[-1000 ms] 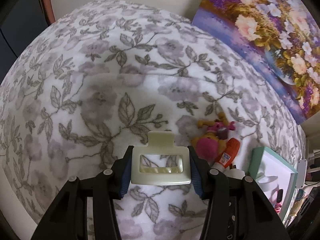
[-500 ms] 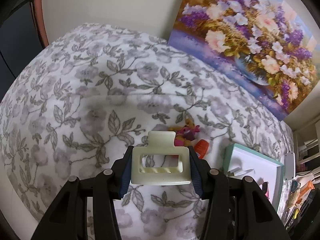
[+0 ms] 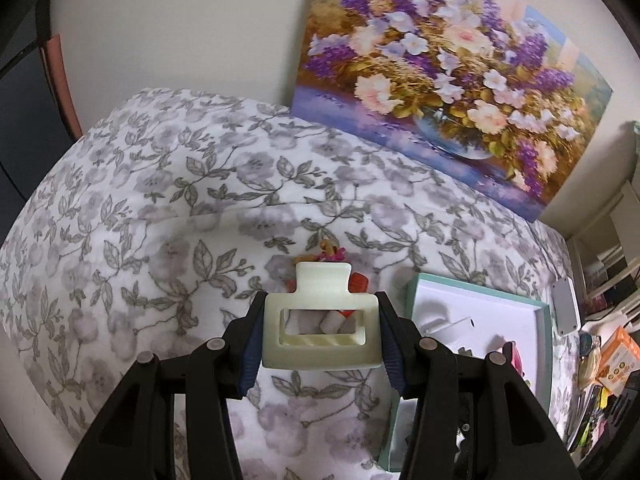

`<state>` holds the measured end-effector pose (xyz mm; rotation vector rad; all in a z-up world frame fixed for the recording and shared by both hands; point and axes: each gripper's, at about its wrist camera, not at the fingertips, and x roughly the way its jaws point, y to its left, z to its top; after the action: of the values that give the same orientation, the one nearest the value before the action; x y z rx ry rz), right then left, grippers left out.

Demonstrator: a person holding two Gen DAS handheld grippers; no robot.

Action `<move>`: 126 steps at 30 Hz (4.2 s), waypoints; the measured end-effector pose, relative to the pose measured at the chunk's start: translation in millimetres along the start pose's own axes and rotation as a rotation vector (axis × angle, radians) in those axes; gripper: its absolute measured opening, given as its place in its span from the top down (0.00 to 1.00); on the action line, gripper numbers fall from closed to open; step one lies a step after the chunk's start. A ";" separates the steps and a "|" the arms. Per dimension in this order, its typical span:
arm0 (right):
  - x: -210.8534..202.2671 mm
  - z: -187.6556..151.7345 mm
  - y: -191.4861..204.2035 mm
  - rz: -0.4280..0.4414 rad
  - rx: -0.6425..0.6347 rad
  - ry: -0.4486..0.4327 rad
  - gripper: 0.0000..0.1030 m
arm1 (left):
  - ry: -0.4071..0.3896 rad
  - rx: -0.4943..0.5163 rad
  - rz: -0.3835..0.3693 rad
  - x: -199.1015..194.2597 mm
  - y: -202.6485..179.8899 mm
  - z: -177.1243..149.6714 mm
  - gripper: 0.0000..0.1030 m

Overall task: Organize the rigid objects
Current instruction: 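Carry the hair clip and white charger over the white tray, then lower the hair clip into the tray and open the left tool while the right tool releases the charger, then move the left tool to the pink toy figure while the right tool moves to the orange glue stick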

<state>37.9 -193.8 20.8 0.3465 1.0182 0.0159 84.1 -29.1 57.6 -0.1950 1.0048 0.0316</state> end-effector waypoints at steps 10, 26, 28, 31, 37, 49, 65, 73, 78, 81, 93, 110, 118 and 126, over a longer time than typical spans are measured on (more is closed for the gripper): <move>-7.9 0.4 -48.9 -0.033 0.112 0.000 0.56 | 0.036 0.072 -0.021 7.1 -32.9 -15.3 0.49; -14.3 8.7 -157.5 -0.185 0.337 -0.030 0.56 | 0.113 0.300 -0.102 17.9 -124.7 -56.3 0.49; -15.4 8.4 -167.6 -0.199 0.355 -0.032 0.56 | 0.121 0.313 -0.116 20.8 -132.9 -60.8 0.49; -18.2 8.0 -178.9 -0.214 0.373 -0.038 0.56 | 0.140 0.345 -0.126 27.8 -144.2 -67.6 0.49; -14.4 5.5 -187.3 -0.228 0.385 -0.024 0.56 | 0.168 0.394 -0.124 41.7 -158.1 -79.9 0.49; -5.6 2.1 -198.2 -0.240 0.415 -0.008 0.56 | 0.185 0.436 -0.118 56.3 -168.6 -88.9 0.49; 0.3 0.6 -196.1 -0.259 0.412 0.020 0.56 | 0.185 0.430 -0.107 57.2 -166.5 -87.1 0.44; -1.9 0.4 -196.7 -0.271 0.423 0.012 0.49 | 0.170 0.401 -0.100 53.4 -161.5 -81.5 0.32; -1.7 2.7 -190.8 -0.279 0.397 0.011 0.39 | 0.169 0.363 -0.074 55.2 -152.6 -76.8 0.31; -1.1 3.6 -186.8 -0.282 0.379 0.013 0.38 | 0.166 0.335 -0.057 56.2 -145.5 -73.3 0.30; 0.3 4.7 -181.1 -0.294 0.351 0.019 0.33 | 0.167 0.225 -0.009 62.3 -118.9 -60.7 0.18; 4.9 8.5 -158.6 -0.296 0.269 0.025 0.11 | 0.194 0.152 0.082 74.8 -90.5 -56.7 0.09; 2.6 11.1 -145.5 -0.308 0.220 0.008 0.00 | 0.180 0.114 0.097 74.5 -78.8 -51.0 0.09; 2.8 12.4 -134.0 -0.309 0.180 0.003 0.00 | 0.202 0.070 0.108 78.2 -60.2 -43.8 0.09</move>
<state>30.0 -323.5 -14.7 0.3496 1.0697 -0.3563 96.5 -101.0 -22.0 -0.0803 1.2155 0.0758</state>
